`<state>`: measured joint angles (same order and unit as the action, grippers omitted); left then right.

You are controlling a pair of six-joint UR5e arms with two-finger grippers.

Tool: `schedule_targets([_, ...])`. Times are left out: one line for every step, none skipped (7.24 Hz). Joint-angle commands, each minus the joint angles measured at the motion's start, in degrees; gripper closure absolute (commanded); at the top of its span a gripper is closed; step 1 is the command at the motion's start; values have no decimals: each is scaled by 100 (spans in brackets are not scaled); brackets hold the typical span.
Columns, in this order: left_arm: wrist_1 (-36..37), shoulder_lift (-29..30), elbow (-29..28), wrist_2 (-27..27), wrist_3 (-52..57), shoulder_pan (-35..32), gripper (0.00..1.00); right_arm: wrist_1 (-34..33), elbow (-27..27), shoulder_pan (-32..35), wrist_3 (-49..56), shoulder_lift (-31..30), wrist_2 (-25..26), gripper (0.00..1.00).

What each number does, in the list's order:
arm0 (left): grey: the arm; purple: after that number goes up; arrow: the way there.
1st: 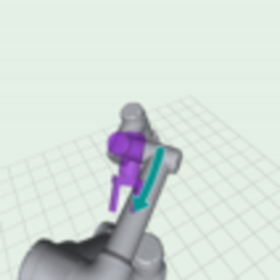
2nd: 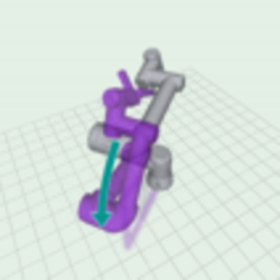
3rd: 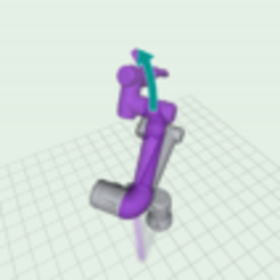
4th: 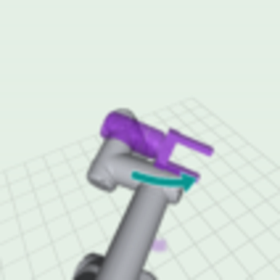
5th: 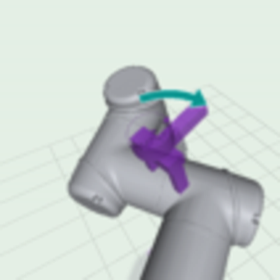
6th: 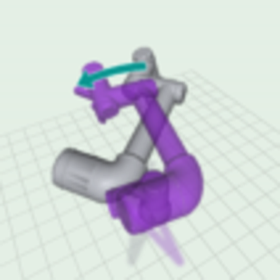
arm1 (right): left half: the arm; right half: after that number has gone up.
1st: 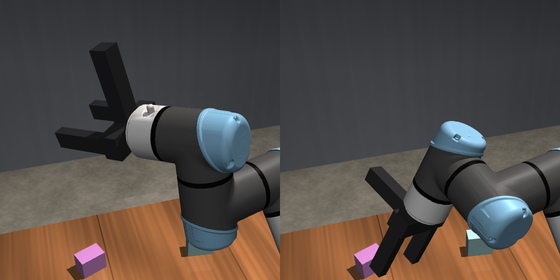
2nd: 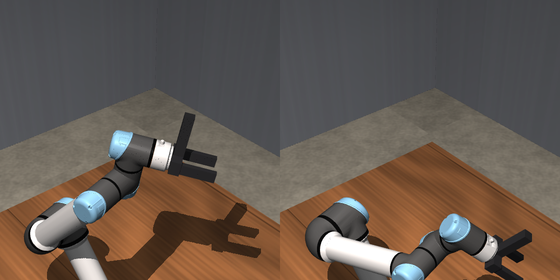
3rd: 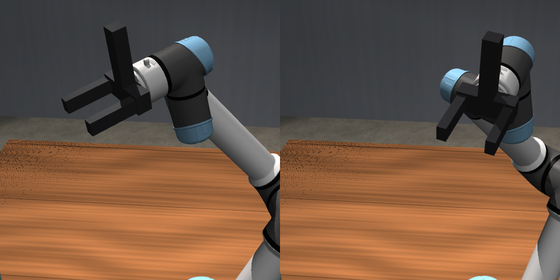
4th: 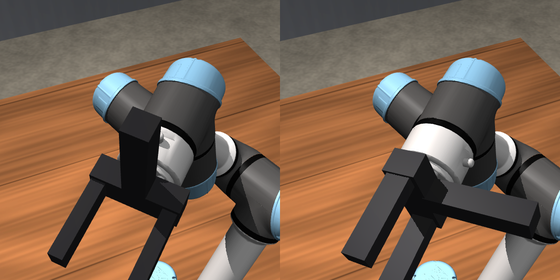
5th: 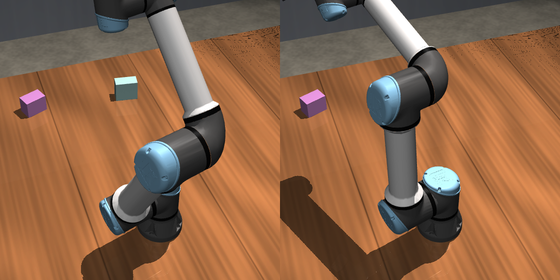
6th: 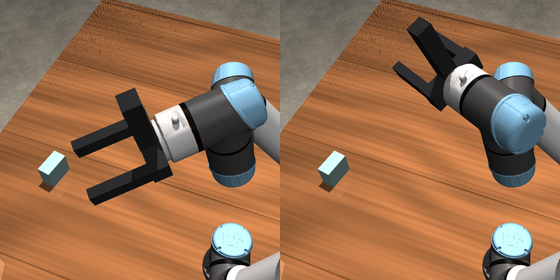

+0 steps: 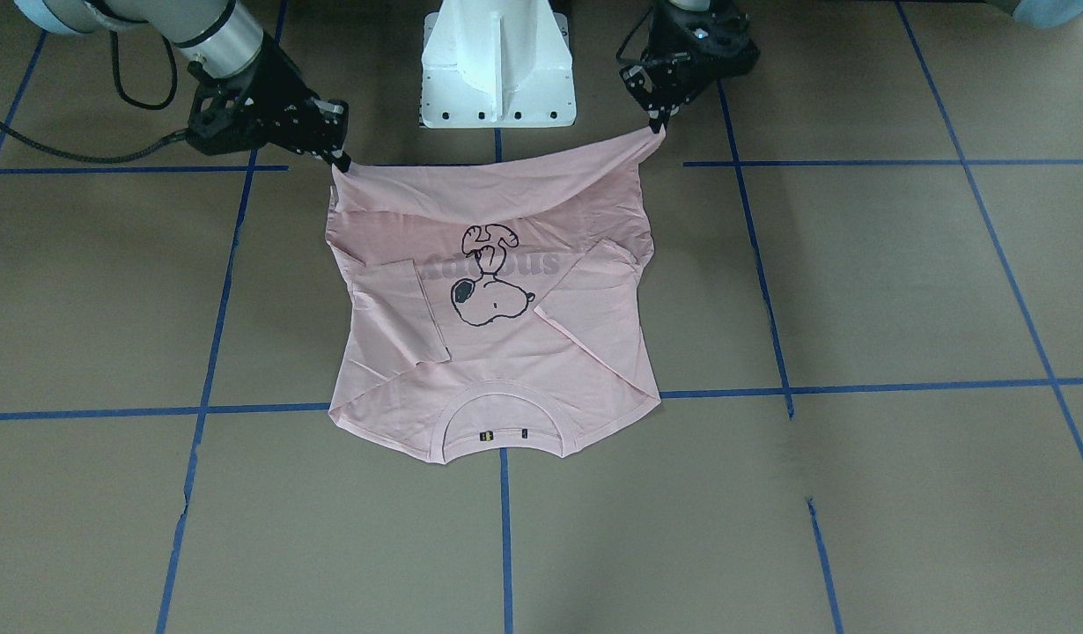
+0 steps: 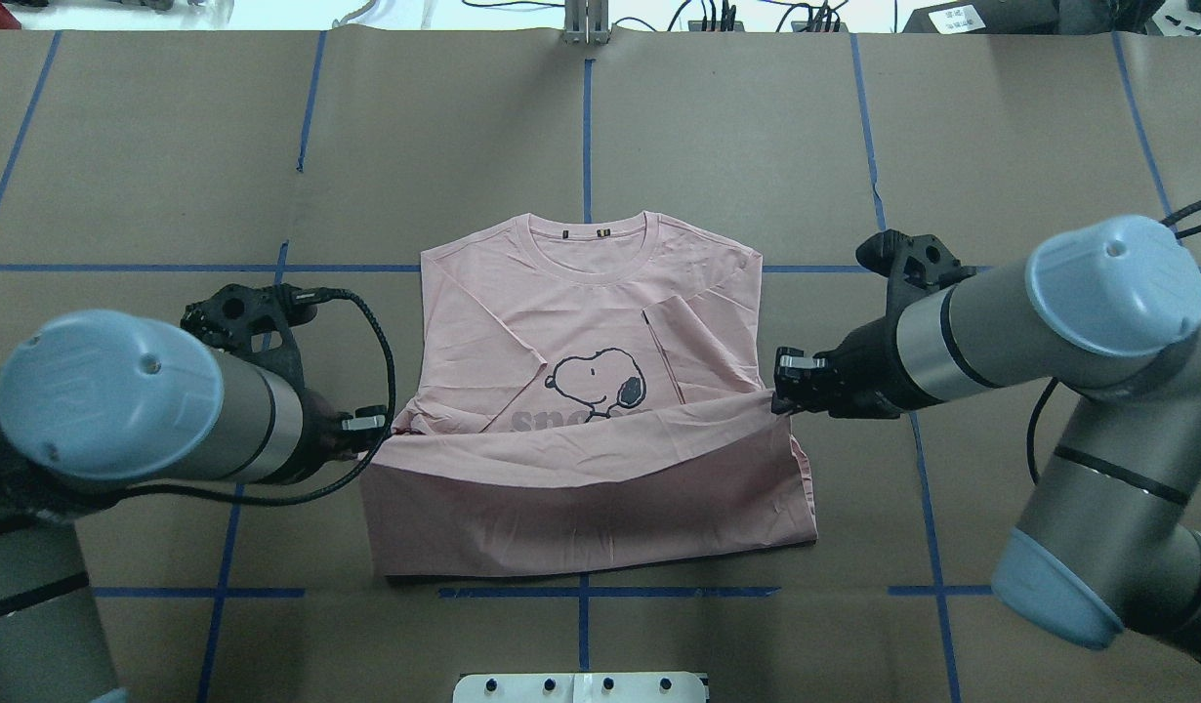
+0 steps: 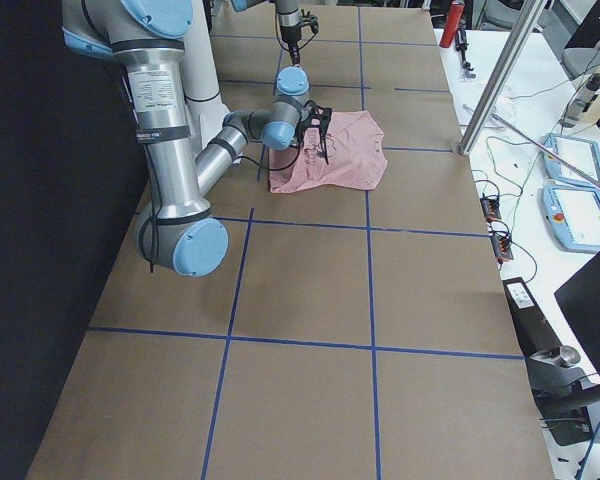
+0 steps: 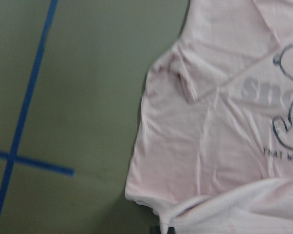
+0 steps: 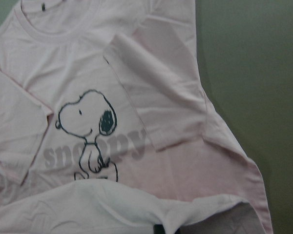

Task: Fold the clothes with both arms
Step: 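Lift the hem with both grippers and fold it toward the collar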

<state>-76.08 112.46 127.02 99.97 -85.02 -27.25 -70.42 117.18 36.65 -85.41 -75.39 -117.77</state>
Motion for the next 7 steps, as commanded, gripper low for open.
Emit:
schedule_targets([-1263,197,-1437,233,363,-770,100,-7,-1087,551,312,795,-8,100])
schedule_targets([-1661,337,-2000,233,407,-938,100,-7,-1414,675,384,911,0,100])
schedule_targets([-1917,417,-2328,225,442,-1036,100,2,-1869,807,480,1182,-9,100])
schedule_targets([-2198,417,-2566,225,547,-1150,100,2,-2387,869,586,1489,-9,100])
schedule_targets([-2488,435,-2873,225,592,-1264,100,10,-2610,905,595,1596,-9,100])
schedule_targets([-2691,505,-3163,225,636,-1326,100,10,-2821,914,604,1702,0,100])
schedule_targets([-2876,531,-3366,216,636,-1327,100,10,-2928,931,613,1720,0,100])
